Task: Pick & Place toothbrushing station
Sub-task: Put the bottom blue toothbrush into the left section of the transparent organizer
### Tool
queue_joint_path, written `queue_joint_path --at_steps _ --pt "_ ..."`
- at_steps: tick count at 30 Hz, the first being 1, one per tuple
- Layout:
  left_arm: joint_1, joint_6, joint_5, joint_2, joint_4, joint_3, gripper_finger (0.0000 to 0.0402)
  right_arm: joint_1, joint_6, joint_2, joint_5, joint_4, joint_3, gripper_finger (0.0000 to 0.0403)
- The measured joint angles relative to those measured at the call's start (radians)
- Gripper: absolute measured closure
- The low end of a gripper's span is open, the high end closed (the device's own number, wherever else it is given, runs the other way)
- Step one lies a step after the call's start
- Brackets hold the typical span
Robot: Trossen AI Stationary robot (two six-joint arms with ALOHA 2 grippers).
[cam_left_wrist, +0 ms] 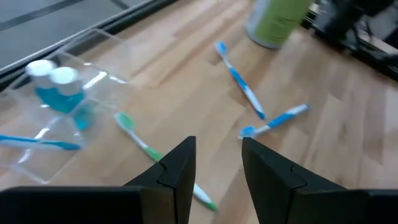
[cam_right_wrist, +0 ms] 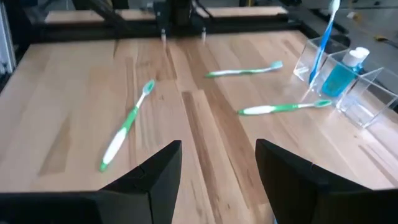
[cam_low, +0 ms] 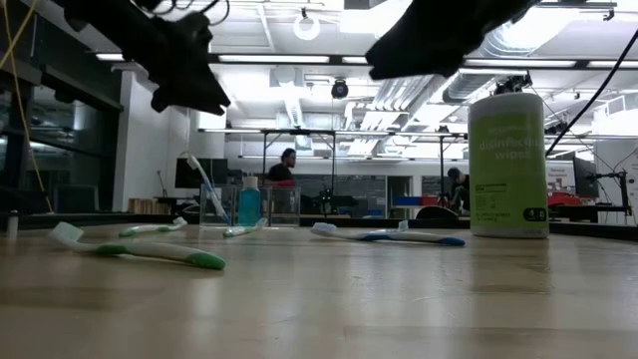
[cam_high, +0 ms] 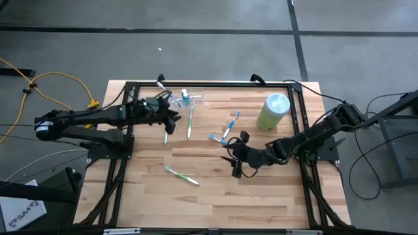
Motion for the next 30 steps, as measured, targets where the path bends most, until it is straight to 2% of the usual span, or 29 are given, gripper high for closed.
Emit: queue_joint_path --at_steps 8,15,30 --pt "-0.193 -0.026 -0.116 0.0 0.001 0.0 0.0275 -0.11 0.014 0.001 -0.115 -0.141 0.0 0.0205" --pt "-0.323 -0.069 -0.194 0.0 0.001 0.0 0.0275 -0.154 -0.031 0.06 -0.198 -0.134 0.003 0.0205" --pt "-0.471 -0.108 -0.273 0.02 0.012 0.0 0.0275 -0.211 -0.045 0.209 -0.153 -0.196 0.0 0.0205"
